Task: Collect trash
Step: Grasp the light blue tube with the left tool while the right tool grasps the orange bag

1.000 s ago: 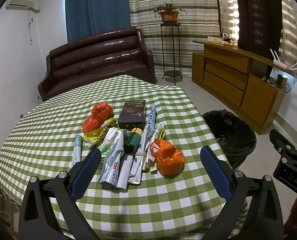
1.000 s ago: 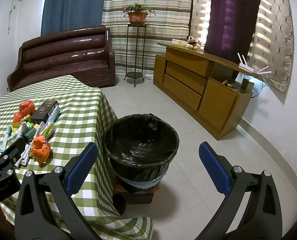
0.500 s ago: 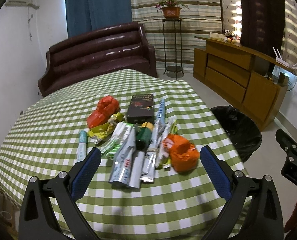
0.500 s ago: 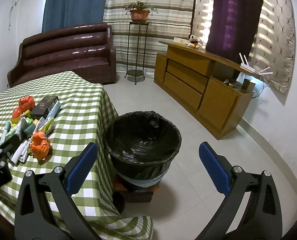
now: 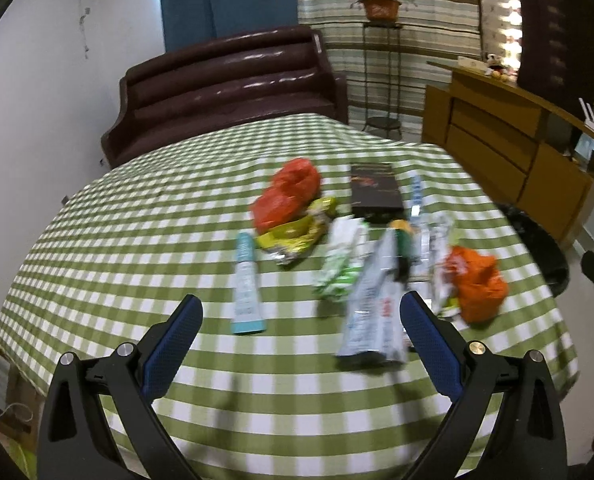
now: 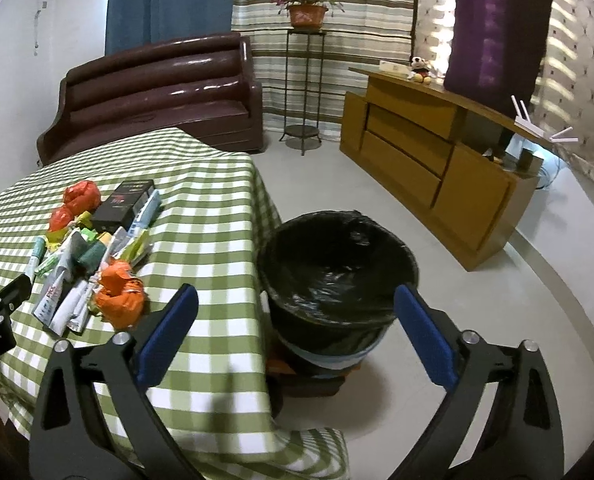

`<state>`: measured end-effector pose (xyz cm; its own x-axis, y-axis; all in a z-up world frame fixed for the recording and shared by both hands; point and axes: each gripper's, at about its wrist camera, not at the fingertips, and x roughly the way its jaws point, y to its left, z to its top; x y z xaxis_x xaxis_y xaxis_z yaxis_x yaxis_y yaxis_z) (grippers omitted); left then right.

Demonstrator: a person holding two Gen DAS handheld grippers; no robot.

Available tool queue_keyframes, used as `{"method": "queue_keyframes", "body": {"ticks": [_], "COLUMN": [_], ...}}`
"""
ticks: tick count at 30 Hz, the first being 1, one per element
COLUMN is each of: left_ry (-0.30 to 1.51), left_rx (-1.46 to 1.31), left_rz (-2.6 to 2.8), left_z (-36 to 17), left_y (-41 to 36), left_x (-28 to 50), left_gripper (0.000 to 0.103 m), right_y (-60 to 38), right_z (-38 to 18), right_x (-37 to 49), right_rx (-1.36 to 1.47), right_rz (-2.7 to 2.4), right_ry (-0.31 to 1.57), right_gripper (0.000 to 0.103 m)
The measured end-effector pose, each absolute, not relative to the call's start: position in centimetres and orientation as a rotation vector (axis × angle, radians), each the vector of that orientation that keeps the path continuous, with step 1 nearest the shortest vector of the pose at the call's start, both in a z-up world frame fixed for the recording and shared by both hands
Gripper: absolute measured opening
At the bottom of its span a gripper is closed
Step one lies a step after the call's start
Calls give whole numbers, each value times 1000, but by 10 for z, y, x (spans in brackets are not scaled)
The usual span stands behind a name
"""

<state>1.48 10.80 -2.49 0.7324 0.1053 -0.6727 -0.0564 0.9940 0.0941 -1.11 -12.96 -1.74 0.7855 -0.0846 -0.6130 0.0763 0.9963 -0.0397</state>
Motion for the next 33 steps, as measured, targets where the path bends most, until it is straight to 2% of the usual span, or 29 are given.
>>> {"method": "queue_keyframes", "body": {"ticks": [2,5,6,7,8,11,14,19,24,26,28,33], "left_ry": [754,769,774,779,790,827,849,889,901,898,894,866], "left_rx": [67,73,71,66,47,4,34,27,23,30,27,23], "left_rz": [109,136,146,148,135,131,135,109,69,66,67,84], "left_z": [-26,-29,-29,-29,-29,-32,-40,-50,-55,-54,-54,-50], "left_y": [119,131,135,138,144,157,156,154,157,157,159,166], "left_x": [17,22,24,26,29,37,44,58,63,63,62,55], "left_gripper": [96,94,90,78,73,69,65,48,23,22,21,20], "right_y": [-123,-116,-114,-112,-111,-107,-103,-94,-81,-77,-73,-61], "right_z": [-21,-26,-27,-28,-29,-31,-33,-35,-35,-35,-34,-30], "right_x": [-5,0,2,3,5,10,14,20,20,20,20,18], "right_rx": [-12,-11,-12,-12,-11,-5,2,2,-10,-13,-10,2], "right_rz": [-74,-57,-53,-49,-45,-35,-22,6,37,49,63,106], "right_ry": [676,694,698,702,704,713,722,729,726,727,732,729], "right_gripper": [85,84,84,84,84,83,77,76,76,74,68,68]}}
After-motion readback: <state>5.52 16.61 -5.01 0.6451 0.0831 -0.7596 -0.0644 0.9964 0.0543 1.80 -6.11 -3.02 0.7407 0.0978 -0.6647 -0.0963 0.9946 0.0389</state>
